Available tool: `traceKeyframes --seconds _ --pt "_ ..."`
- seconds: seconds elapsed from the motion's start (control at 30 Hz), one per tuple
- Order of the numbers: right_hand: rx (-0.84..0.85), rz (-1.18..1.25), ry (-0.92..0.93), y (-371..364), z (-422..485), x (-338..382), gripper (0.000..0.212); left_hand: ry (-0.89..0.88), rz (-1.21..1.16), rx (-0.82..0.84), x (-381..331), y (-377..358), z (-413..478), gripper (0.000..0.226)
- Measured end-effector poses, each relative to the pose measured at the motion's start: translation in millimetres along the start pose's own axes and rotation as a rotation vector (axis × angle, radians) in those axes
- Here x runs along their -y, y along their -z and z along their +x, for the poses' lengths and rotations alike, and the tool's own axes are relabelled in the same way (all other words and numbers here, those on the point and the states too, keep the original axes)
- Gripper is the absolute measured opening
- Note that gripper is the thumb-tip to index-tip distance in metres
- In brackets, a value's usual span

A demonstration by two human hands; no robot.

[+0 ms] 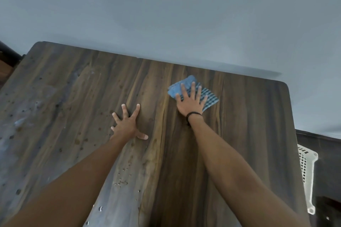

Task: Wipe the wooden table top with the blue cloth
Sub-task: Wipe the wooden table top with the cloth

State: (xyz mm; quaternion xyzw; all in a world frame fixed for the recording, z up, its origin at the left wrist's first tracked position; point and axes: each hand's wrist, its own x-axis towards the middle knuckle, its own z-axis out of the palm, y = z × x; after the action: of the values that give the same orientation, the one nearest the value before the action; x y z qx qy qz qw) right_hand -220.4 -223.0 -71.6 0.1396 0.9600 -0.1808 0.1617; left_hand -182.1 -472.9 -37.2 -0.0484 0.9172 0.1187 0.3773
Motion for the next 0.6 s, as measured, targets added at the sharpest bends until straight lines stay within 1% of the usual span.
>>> traceKeyframes --seconds 0.03,0.1,0.13,0.17,0.2,0.23,0.27,0.3,0.33,0.37,0.4,0.43,0.5,0.53,0.57,0.6 --pt "0.031 -0.016 0.088 -4.4 -8.7 4.1 0.06 -0.002 -0.002 -0.005 0.9 -0.4 1.0 0.146" --pt "0.068 -0.079 0.294 -7.3 -26.2 -11.1 0.058 -0.001 -0.001 -0.015 1.6 -0.7 1.4 0.146" --pt "0.075 -0.111 0.36 -5.4 -29.8 -27.3 0.058 -0.001 -0.001 -0.016 1.8 -1.0 0.9 0.146" --pt "0.068 -0.128 0.375 0.0 -28.1 -43.4 0.058 -0.001 -0.001 -0.014 1.8 -1.2 0.3 0.146" --pt "0.043 -0.125 0.332 6.6 -20.4 -56.6 0.058 0.001 -0.002 -0.01 1.5 -0.7 0.3 0.146" --pt "0.011 -0.095 0.241 14.1 -10.4 -64.3 0.058 0.002 -0.005 -0.003 0.7 0.4 0.2 0.145" --pt "-0.02 -0.044 0.114 20.7 0.1 -65.1 0.059 0.002 -0.009 0.003 -0.1 1.0 0.2 0.145" --pt "-0.051 0.006 -0.017 24.7 9.9 -59.7 0.06 -0.001 -0.012 0.005 -0.8 0.9 0.2 0.145" --pt "-0.068 0.035 -0.109 24.7 17.1 -48.5 0.06 -0.004 -0.014 0.003 -0.5 0.6 0.3 0.145" --pt "-0.064 0.045 -0.13 21.5 20.3 -35.0 0.06 -0.004 -0.016 0.001 0.2 0.3 0.5 0.145" --pt "-0.04 0.039 -0.078 16.7 18.5 -23.1 0.06 -0.002 -0.017 -0.001 1.3 0.2 0.6 0.146" --pt "-0.012 0.009 0.029 11.1 12.2 -16.0 0.059 -0.001 -0.018 -0.005 2.4 0.1 0.6 0.146" --pt "0.035 -0.09 0.251 6.0 -1.4 -25.7 0.058 -0.003 -0.02 -0.012 2.7 -0.7 0.4 0.146" --pt "0.048 -0.131 0.302 10.3 -3.2 -39.3 0.058 -0.004 -0.021 -0.013 2.4 -0.8 0.4 0.146" --pt "0.038 -0.151 0.298 17.1 0.7 -52.4 0.058 -0.006 -0.02 -0.015 2.3 -1.0 0.4 0.146" --pt "0.007 -0.144 0.237 24.9 9.7 -62.8 0.059 -0.006 -0.019 -0.019 2.0 -0.7 0.7 0.146"
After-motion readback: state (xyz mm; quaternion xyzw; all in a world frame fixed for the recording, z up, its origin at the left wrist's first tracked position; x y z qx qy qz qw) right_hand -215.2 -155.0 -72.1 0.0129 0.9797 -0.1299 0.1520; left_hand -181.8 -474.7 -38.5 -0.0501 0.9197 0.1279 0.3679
